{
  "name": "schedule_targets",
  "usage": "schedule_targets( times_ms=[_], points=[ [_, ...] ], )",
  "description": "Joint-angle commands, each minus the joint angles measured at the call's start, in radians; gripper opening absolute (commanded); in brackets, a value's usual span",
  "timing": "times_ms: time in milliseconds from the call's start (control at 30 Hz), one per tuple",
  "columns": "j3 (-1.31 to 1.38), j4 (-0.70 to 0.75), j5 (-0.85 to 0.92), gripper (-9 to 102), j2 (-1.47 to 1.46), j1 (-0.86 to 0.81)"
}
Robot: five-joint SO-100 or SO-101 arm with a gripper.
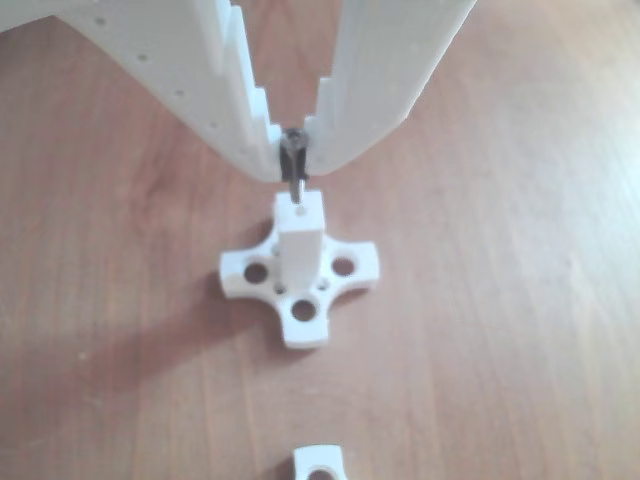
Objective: Grab the screw and set it in the hole.
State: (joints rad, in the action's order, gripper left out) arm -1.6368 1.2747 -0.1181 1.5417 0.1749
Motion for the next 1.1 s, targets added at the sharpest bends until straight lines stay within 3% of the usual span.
schedule_targets(
  times_ms=[0,1067],
  points=[
    [0.015,-0.012,-0.003,-4,0.032,-0.005],
    [0.014,-0.031,0.0,-4,-0.011,-0.003]
  ],
)
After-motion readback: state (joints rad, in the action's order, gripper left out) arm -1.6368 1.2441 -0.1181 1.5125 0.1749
